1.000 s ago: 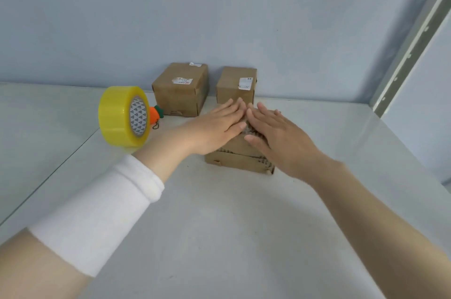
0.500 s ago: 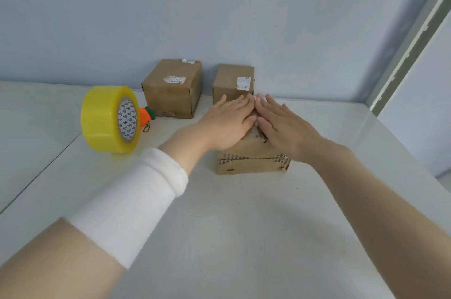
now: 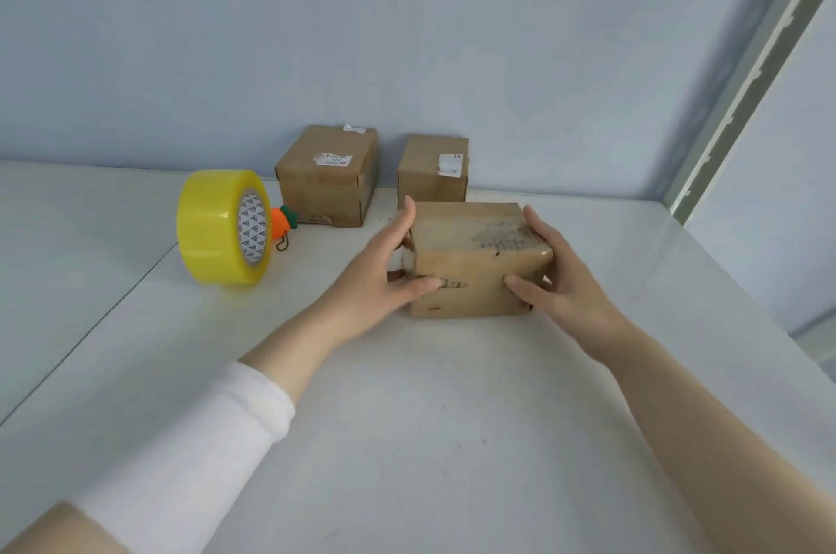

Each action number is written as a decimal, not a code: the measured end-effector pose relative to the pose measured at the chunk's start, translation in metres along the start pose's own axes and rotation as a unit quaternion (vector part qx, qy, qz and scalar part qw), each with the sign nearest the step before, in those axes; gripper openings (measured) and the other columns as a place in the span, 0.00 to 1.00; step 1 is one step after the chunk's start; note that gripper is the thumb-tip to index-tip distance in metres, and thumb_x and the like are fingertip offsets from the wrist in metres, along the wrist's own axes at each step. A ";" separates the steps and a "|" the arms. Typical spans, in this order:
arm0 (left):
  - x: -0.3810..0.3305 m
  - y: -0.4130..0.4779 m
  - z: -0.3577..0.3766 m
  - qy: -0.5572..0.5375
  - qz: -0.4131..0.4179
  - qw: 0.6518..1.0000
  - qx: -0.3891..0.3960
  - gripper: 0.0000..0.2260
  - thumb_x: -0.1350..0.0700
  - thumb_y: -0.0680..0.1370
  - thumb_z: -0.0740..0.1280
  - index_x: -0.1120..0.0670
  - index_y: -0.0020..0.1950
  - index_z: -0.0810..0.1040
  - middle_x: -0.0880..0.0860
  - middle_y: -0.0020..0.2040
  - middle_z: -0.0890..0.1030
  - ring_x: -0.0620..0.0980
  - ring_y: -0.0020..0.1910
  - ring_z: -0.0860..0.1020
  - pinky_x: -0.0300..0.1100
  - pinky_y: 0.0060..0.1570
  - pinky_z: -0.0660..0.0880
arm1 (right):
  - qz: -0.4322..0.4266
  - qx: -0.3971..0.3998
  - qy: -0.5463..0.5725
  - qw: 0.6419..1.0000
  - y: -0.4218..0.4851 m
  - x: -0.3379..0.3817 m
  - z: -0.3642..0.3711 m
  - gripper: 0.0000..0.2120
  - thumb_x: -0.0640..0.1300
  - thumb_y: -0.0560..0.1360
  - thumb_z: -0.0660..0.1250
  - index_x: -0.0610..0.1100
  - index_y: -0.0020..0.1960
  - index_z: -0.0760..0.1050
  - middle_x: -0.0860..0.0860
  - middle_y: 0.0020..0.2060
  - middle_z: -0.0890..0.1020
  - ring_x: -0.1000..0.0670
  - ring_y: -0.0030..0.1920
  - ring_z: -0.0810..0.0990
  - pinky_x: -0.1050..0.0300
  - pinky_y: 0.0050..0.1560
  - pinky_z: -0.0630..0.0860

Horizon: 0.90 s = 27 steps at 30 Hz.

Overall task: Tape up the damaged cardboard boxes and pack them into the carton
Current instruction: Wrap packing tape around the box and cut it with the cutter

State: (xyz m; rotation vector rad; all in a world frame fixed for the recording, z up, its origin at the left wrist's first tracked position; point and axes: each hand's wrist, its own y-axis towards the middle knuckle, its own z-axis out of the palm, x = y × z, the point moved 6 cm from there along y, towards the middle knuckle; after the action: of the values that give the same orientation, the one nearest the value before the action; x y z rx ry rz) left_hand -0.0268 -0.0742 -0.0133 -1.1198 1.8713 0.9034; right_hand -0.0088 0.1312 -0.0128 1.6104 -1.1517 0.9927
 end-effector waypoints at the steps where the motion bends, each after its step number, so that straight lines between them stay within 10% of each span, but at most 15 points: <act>1: -0.005 0.000 -0.004 0.003 -0.013 1.000 -0.012 0.40 0.37 0.70 0.67 0.39 0.76 0.49 0.41 0.71 0.66 0.38 0.69 0.65 0.43 0.64 0.71 | 0.006 -0.030 0.001 1.000 0.001 0.006 -0.004 0.33 0.41 0.72 0.69 0.54 0.72 0.60 0.55 0.64 0.73 0.59 0.61 0.74 0.71 0.49 0.74; 6: -0.007 -0.021 -0.013 0.046 -0.189 0.981 -0.007 0.41 0.22 0.63 0.43 0.48 0.48 0.83 0.50 0.44 0.85 0.50 0.45 0.82 0.47 0.47 0.80 | 0.149 -0.058 -0.111 0.981 -0.008 0.021 -0.012 0.16 0.65 0.73 0.59 0.56 0.51 0.77 0.58 0.41 0.81 0.58 0.39 0.79 0.63 0.30 0.74; 9: -0.003 -0.026 -0.020 0.115 -0.194 0.970 -0.088 0.44 0.28 0.69 0.38 0.57 0.57 0.79 0.56 0.59 0.80 0.54 0.57 0.77 0.46 0.58 0.69 | 0.218 -0.026 -0.052 0.974 -0.016 0.008 -0.004 0.26 0.67 0.75 0.51 0.51 0.58 0.76 0.53 0.53 0.80 0.51 0.53 0.78 0.55 0.53 0.75; 12: -0.009 -0.027 -0.016 -0.119 -0.136 0.973 -0.141 0.34 0.32 0.74 0.43 0.48 0.72 0.66 0.46 0.73 0.67 0.47 0.71 0.66 0.41 0.69 0.60 | 0.191 -0.079 0.136 0.969 -0.017 0.004 -0.003 0.31 0.67 0.76 0.47 0.51 0.71 0.64 0.54 0.71 0.68 0.51 0.71 0.65 0.51 0.71 0.61; 16: -0.001 -0.025 0.026 -0.309 -0.152 0.928 -0.146 0.19 0.34 0.77 0.54 0.40 0.50 0.80 0.42 0.47 0.84 0.40 0.45 0.82 0.33 0.35 0.78 | 0.160 -0.071 0.181 0.968 -0.023 -0.007 0.034 0.36 0.72 0.70 0.54 0.54 0.73 0.62 0.57 0.72 0.65 0.54 0.72 0.63 0.48 0.74 0.56; 21: -0.005 -0.022 0.019 -0.237 -0.138 0.959 -0.072 0.19 0.36 0.78 0.50 0.37 0.56 0.79 0.39 0.53 0.82 0.37 0.53 0.79 0.33 0.48 0.76 | 0.160 -0.025 0.202 0.966 -0.022 0.006 0.028 0.25 0.60 0.78 0.54 0.51 0.72 0.63 0.57 0.69 0.68 0.56 0.69 0.67 0.51 0.73 0.58; 23: -0.018 -0.017 -0.001 -0.178 -0.085 0.977 -0.087 0.27 0.36 0.77 0.51 0.45 0.74 0.63 0.41 0.71 0.68 0.37 0.69 0.65 0.37 0.68 0.61 | 0.138 -0.052 0.125 0.981 -0.019 0.021 0.013 0.23 0.62 0.79 0.52 0.54 0.69 0.65 0.59 0.68 0.66 0.58 0.69 0.63 0.53 0.75 0.51; 27: -0.070 0.000 -0.021 0.104 0.097 0.987 -0.078 0.24 0.48 0.82 0.52 0.50 0.77 0.52 0.43 0.77 0.51 0.34 0.73 0.45 0.33 0.70 0.43 | -0.034 -0.053 -0.252 0.966 -0.006 0.072 0.010 0.26 0.56 0.81 0.47 0.50 0.76 0.50 0.58 0.76 0.51 0.61 0.74 0.43 0.64 0.70 0.43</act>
State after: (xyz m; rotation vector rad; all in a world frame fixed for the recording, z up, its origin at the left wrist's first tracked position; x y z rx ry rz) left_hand -0.0092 -0.0655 0.0571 -1.1781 2.1391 1.0941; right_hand 0.0161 0.1052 0.0505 1.8571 -1.4453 0.4714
